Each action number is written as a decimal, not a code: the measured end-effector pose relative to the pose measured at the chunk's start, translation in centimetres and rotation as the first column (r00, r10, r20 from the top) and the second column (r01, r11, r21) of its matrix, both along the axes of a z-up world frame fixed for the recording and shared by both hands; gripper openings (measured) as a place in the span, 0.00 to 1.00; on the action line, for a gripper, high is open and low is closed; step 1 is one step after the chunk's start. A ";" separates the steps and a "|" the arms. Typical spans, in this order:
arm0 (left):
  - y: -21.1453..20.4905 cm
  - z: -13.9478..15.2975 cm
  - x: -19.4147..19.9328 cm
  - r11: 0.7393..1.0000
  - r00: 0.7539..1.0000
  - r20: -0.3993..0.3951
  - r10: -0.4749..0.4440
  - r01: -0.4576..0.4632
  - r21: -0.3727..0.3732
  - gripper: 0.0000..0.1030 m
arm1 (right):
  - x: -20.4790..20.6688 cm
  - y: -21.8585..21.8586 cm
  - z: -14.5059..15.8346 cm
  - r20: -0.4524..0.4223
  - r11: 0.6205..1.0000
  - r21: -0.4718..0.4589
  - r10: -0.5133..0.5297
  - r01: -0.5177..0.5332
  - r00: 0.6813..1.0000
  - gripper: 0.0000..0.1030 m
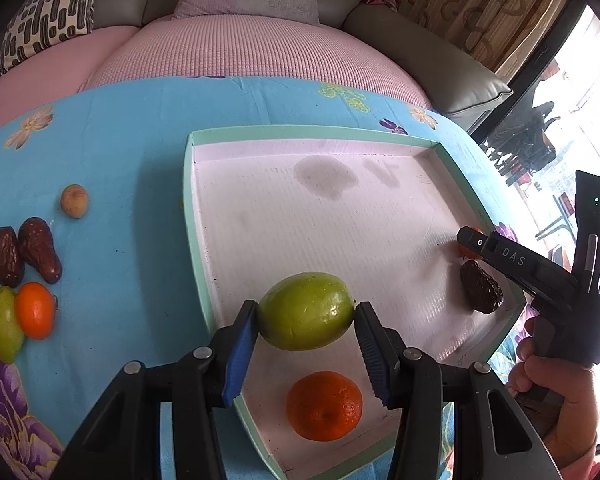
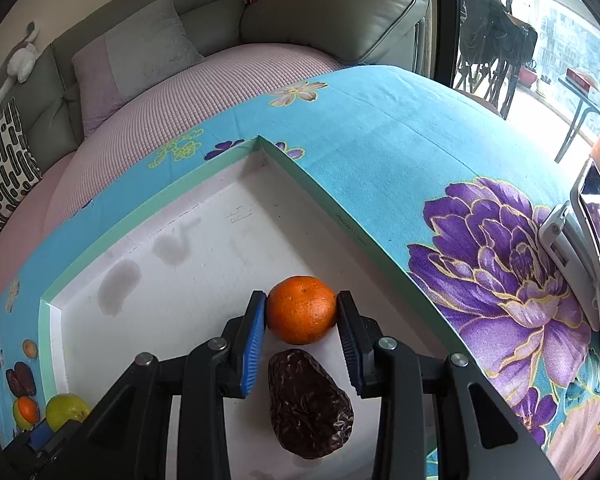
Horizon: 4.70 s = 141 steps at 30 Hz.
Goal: Organize fruits
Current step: 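Carry the mandarin and green lime in both tools over the tray, then open both tools to release the mandarin and lime into the tray, then move both tools back to the fruit pile and grasp a mandarin with the right tool, then grasp a large green lime with the left tool while the right holds the mandarin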
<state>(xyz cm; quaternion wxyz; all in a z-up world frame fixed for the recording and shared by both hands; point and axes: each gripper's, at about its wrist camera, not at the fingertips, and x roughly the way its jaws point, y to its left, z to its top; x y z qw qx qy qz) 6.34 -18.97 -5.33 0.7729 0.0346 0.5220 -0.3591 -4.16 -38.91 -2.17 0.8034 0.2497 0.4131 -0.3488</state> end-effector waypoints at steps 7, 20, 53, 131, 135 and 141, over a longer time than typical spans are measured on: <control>-0.2 -0.2 -0.1 1.000 1.000 -0.005 -0.009 0.009 0.012 0.51 | 0.1 0.1 0.0 -0.009 1.000 -0.007 0.003 -0.003 1.000 0.36; -0.1 -0.3 0.1 1.000 1.000 -0.015 -0.003 0.003 0.012 0.51 | 0.4 0.4 0.0 -0.036 1.000 -0.025 0.006 -0.007 0.999 0.36; 18.8 4.2 6.7 0.792 0.776 0.164 0.609 -0.605 -0.078 0.99 | 2.5 5.4 4.8 0.061 0.970 -0.201 0.151 -0.136 0.987 0.90; 24.1 -0.4 10.2 0.714 0.715 -0.018 0.699 -0.698 0.055 0.83 | 15.1 27.7 -1.4 0.079 0.670 0.146 0.725 -0.728 0.684 0.31; 23.4 -0.6 10.1 0.736 0.734 -0.057 0.677 -0.676 0.040 0.83 | 14.6 26.1 -0.7 0.076 0.702 0.138 0.696 -0.698 0.714 0.31; 21.6 -1.1 9.9 0.788 0.783 -0.088 0.616 -0.614 0.052 0.73 | 13.7 23.7 1.1 0.092 0.748 0.108 0.649 -0.655 0.755 0.31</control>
